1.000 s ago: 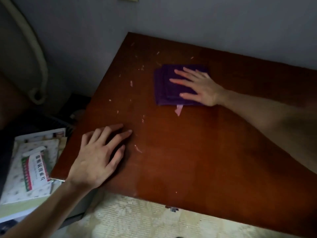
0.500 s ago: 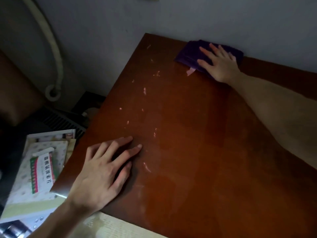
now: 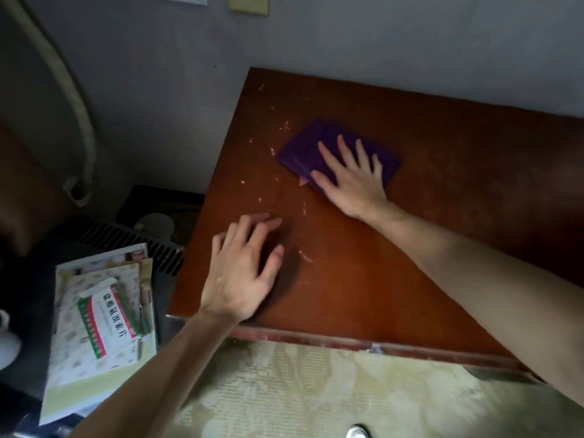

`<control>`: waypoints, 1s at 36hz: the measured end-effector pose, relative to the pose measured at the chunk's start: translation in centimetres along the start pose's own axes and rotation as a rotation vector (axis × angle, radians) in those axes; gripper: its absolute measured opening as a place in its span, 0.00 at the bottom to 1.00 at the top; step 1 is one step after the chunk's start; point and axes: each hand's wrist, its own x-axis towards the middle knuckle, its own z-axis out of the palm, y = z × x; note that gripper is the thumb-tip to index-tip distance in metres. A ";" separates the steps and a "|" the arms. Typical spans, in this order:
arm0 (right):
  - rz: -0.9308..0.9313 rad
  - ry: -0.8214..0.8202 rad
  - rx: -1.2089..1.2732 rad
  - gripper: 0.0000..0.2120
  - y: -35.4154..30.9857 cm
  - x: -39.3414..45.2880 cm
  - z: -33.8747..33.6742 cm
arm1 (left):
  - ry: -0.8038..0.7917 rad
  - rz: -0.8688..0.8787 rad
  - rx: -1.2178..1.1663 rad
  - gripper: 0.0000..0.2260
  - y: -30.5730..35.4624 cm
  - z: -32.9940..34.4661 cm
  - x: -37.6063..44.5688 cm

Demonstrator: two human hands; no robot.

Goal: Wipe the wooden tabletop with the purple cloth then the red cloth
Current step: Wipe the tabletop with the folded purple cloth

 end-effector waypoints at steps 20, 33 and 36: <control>-0.595 -0.164 -0.072 0.33 -2.5 -13.0 -0.1 | 0.089 -0.033 0.032 0.21 -5.7 -2.5 0.4; -0.565 -0.123 -0.040 0.32 0.6 4.4 -1.7 | 0.040 -0.060 0.088 0.20 -5.6 -1.9 -0.8; -0.548 -0.125 -0.031 0.31 0.8 9.5 -1.9 | 0.027 -0.083 0.118 0.21 -5.6 -1.7 -0.4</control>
